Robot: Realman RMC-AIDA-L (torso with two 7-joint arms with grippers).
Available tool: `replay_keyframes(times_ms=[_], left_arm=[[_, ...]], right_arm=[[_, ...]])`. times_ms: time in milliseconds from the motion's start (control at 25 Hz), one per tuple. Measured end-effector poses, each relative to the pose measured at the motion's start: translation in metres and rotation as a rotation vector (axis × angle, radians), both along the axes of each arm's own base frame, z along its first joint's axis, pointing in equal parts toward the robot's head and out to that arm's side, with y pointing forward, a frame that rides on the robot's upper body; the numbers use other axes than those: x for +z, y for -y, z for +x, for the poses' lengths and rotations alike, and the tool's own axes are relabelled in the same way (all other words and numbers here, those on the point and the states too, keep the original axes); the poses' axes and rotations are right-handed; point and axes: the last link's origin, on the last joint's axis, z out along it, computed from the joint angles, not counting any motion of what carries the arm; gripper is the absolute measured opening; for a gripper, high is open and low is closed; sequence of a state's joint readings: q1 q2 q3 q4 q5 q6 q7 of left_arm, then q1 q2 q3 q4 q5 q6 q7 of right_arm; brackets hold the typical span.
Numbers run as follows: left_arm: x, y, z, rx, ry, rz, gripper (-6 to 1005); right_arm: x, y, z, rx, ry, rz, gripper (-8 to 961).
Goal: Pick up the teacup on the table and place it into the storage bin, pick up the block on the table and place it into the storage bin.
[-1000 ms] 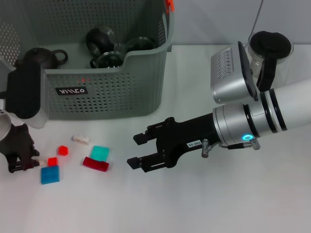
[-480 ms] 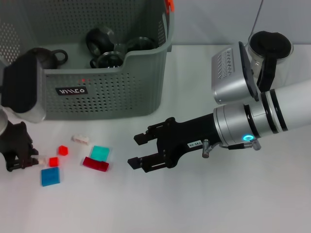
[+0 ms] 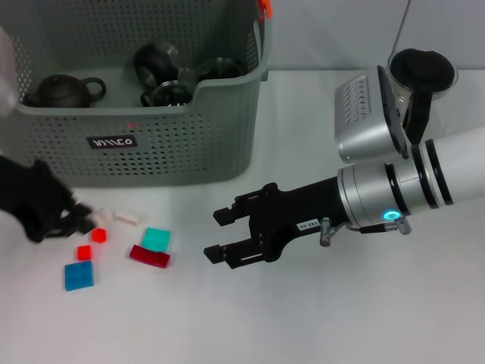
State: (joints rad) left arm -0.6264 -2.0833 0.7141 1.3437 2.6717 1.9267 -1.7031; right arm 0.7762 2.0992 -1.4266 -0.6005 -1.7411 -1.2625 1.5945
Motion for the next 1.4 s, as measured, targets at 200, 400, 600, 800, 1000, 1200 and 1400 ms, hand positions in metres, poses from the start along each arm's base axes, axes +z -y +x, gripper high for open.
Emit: replay_keyframes(times_ms=[200, 400, 600, 800, 1000, 1200, 1400], left_arm=[[0.03, -0.011, 0.034, -0.021, 0.27, 0.079, 148], [0.062, -0.048, 0.057, 0.004, 0.331, 0.283, 147], [0.074, -0.097, 0.065, 0.078, 0.306, 0.462, 147], [0.064, -0.13, 0.061, 0.15, 0.227, 0.587, 151], [0.062, -0.136, 0.058, 0.17, 0.204, 0.644, 197], [0.082, -0.121, 0.07, 0.156, 0.288, 0.654, 407], [0.09, -0.065, 0.094, 0.009, 0.41, 0.464, 607]], right_arm=[[0.0, 0.0, -0.001, 0.007, 0.0, -0.004, 684], [0.0, 0.001, -0.002, 0.009, 0.003, -0.01, 684], [0.0, 0.001, -0.002, 0.01, 0.002, -0.013, 683], [0.0, 0.001, -0.003, 0.011, 0.001, -0.015, 683], [0.0, 0.001, -0.002, 0.009, 0.002, -0.014, 683], [0.001, 0.001, -0.001, 0.012, 0.002, -0.014, 683], [0.001, 0.001, -0.001, 0.013, 0.003, -0.011, 682]])
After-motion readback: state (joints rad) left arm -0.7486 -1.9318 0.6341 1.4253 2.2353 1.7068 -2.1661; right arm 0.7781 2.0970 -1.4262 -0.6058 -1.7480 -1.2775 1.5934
